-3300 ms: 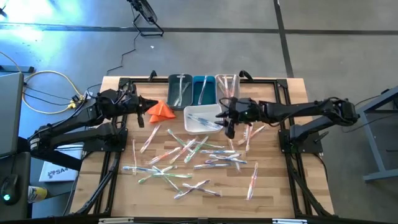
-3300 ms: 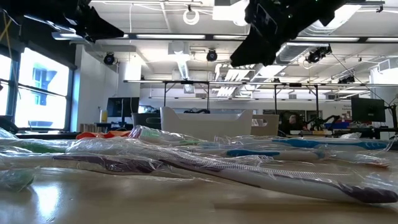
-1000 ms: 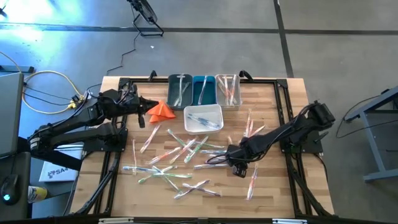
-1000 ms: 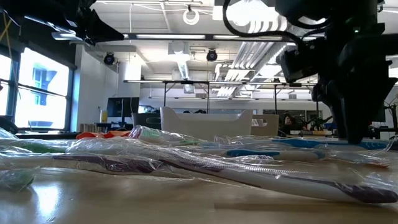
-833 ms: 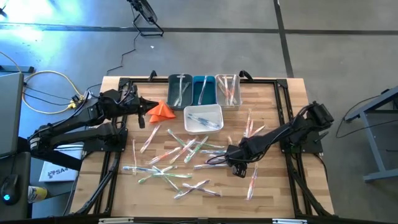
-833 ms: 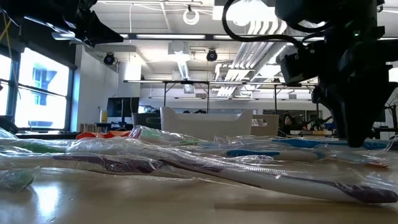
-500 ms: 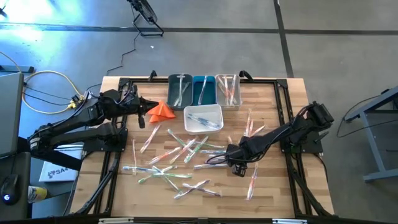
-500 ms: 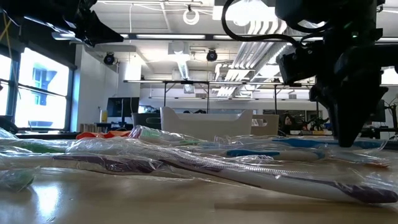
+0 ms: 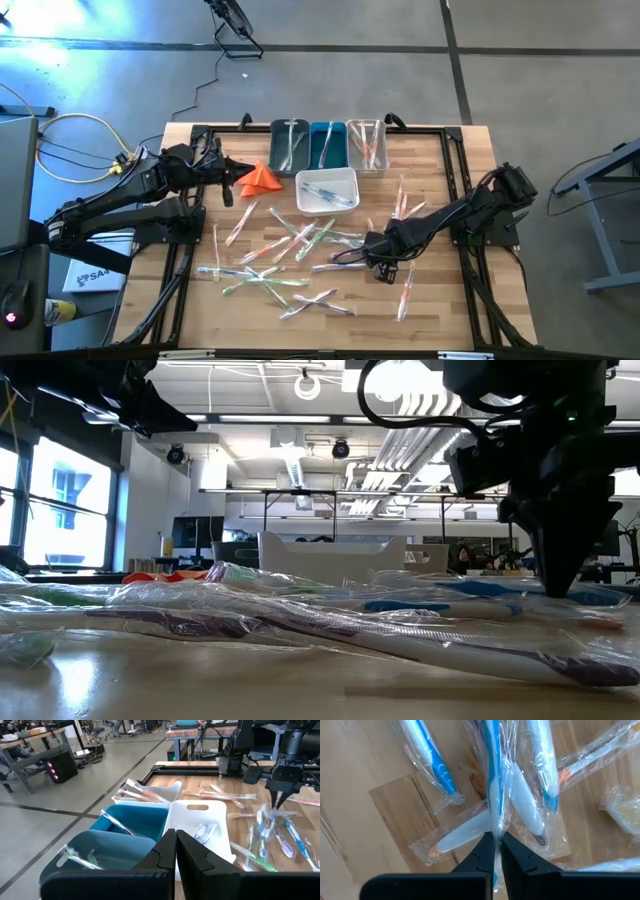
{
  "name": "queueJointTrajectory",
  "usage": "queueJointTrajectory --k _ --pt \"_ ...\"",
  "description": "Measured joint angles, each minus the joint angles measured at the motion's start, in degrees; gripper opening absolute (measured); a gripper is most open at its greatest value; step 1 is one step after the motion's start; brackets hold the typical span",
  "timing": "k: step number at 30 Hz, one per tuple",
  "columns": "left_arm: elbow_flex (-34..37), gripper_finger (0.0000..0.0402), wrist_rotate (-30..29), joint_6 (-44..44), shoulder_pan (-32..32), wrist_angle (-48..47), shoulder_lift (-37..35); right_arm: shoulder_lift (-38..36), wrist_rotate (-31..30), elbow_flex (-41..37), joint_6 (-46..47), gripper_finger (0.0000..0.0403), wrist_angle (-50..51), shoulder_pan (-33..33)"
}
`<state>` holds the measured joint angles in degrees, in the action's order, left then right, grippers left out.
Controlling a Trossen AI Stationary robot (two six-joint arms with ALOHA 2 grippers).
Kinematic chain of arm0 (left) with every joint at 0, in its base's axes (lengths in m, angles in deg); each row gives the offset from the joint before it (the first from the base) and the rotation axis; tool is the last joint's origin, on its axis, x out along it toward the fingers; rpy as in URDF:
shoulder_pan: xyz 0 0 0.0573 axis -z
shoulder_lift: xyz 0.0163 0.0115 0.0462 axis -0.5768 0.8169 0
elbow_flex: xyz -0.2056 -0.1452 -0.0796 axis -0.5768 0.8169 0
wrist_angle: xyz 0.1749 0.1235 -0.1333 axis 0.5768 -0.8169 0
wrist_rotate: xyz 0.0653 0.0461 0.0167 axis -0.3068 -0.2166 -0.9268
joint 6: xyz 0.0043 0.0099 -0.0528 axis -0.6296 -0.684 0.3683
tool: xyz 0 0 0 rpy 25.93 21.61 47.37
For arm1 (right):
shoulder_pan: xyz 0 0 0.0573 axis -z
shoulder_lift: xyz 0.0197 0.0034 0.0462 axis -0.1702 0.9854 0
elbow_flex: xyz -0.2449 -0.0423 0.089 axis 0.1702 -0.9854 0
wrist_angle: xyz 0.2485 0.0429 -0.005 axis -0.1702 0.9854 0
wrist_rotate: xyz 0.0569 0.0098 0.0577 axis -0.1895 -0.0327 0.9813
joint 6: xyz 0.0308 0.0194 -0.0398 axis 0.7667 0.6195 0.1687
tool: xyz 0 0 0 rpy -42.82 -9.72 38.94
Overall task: Pick & Place Toothbrushes
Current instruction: Put the blue toothbrush into the white bin
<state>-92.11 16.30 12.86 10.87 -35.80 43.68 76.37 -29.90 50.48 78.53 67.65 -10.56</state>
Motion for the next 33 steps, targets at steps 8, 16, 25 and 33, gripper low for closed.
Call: queueJointTrajectory --k 8,16,25,33 --pt "0.0 0.0008 0.0 0.2 0.0 0.0 0.0 -2.4 0.1 1.3 -1.5 0.0006 1.3 0.0" --pt "0.0 0.0008 0.0 0.5 0.0 0.0 0.0 -5.1 -0.3 5.5 -3.8 0.0004 5.7 0.3" --pt "0.0 0.0008 0.0 1.3 0.0 0.0 0.0 -6.6 -6.0 12.1 -3.7 0.0001 15.6 1.3" --pt "0.0 0.0008 0.0 1.4 0.0 0.0 0.0 -6.6 -4.9 13.8 -5.4 0.0001 16.2 1.6"
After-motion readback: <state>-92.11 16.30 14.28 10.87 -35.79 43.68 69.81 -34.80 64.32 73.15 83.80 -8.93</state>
